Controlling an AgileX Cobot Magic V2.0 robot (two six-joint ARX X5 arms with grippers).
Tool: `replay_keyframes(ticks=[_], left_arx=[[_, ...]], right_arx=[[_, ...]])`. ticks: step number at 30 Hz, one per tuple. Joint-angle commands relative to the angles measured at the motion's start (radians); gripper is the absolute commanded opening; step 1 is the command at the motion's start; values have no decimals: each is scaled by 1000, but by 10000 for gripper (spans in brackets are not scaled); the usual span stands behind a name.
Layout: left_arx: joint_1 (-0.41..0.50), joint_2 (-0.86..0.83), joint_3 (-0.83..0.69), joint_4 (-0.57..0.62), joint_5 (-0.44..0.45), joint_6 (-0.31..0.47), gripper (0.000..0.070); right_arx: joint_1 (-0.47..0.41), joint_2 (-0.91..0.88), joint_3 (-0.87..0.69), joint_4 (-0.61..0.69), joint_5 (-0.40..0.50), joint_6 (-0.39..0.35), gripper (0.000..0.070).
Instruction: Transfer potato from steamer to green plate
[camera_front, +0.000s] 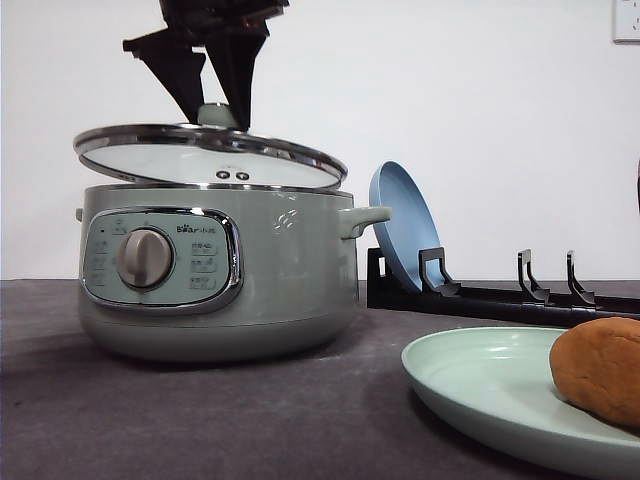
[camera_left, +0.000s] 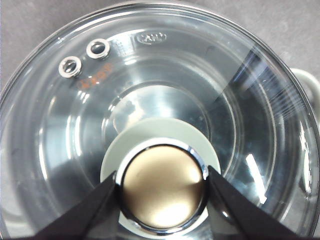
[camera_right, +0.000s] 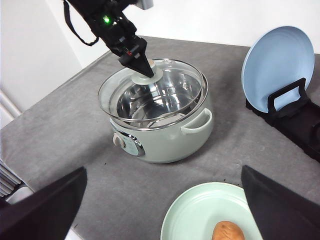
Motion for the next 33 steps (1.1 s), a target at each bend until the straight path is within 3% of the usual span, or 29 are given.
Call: replay_keyframes(ticks=[1,27,33], left_arx=[[-10,23,34,19,-1,-2,0],[-16,52,34,59,0,24,0],[-16,58,32,44,16,-17,0]], right_arx=[[5,2,16,8,4,-4,624],[5,2,16,9,53,-12,624],[5,2,16,17,53,-11,624]])
